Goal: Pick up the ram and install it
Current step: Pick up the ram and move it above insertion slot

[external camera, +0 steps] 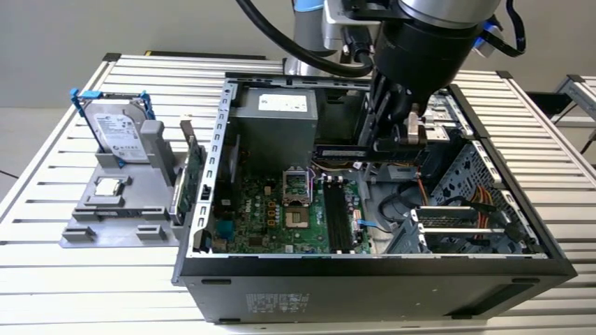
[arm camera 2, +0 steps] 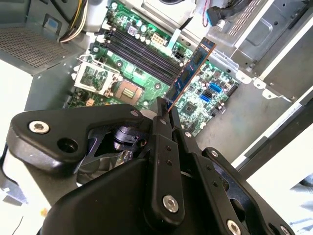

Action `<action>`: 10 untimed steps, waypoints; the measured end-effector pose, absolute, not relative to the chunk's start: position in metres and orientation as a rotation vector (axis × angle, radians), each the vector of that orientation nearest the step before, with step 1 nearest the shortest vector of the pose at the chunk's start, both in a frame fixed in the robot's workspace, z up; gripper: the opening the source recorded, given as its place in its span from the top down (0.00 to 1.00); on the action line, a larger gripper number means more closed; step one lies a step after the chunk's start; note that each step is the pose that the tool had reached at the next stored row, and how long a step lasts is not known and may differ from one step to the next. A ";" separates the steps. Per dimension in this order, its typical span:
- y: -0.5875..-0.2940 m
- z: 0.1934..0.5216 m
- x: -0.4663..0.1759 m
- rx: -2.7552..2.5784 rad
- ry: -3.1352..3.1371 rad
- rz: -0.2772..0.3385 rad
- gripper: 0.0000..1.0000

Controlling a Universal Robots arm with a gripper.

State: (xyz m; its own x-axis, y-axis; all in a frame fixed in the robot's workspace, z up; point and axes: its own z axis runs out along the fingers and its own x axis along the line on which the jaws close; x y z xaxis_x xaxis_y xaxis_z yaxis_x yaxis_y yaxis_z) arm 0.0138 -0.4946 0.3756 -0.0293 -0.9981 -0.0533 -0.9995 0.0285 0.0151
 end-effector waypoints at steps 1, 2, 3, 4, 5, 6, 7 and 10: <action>-0.495 0.376 0.014 -2.169 2.233 0.075 1.00; -0.495 0.376 0.014 -2.169 2.233 0.075 1.00; -0.495 0.376 0.014 -2.169 2.233 0.075 1.00; -0.495 0.376 0.015 -2.169 2.233 0.075 1.00; -0.495 0.376 0.015 -2.169 2.233 0.075 1.00; -0.495 0.376 0.015 -2.169 2.233 0.075 1.00; -0.495 0.376 0.015 -2.169 2.233 0.075 1.00; -0.495 0.376 0.015 -2.169 2.233 0.075 1.00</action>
State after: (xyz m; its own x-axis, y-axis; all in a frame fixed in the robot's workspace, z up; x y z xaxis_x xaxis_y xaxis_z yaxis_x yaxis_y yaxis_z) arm 0.0151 -0.4946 0.3756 -0.0293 -0.9981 -0.0533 -0.9995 0.0286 0.0150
